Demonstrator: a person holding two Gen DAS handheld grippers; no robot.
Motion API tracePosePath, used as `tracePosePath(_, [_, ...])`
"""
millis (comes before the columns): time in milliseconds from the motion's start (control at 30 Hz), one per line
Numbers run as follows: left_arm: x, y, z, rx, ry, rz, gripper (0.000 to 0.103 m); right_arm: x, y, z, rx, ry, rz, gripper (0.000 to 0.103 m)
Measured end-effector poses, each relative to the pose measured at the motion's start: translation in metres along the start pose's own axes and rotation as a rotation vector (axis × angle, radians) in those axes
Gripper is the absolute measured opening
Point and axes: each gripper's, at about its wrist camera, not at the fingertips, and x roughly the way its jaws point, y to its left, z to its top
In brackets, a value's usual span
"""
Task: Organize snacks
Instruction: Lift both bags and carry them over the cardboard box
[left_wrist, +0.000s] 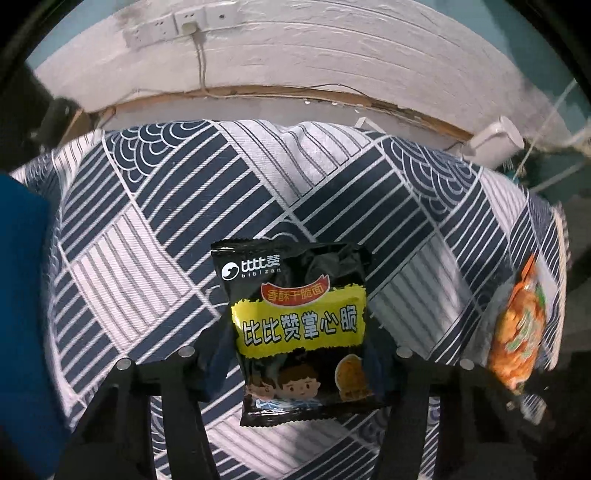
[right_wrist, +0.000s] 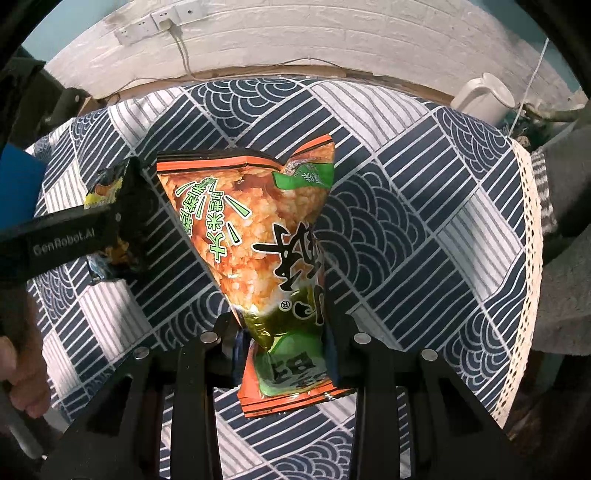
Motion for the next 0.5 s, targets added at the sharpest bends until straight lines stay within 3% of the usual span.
tracePosePath(500, [-0.047,0.051,-0.035,0.094,-0.078,0.074,0.06,-0.034,0.044,-0.02,0.02,-0.052,-0.059,0.031])
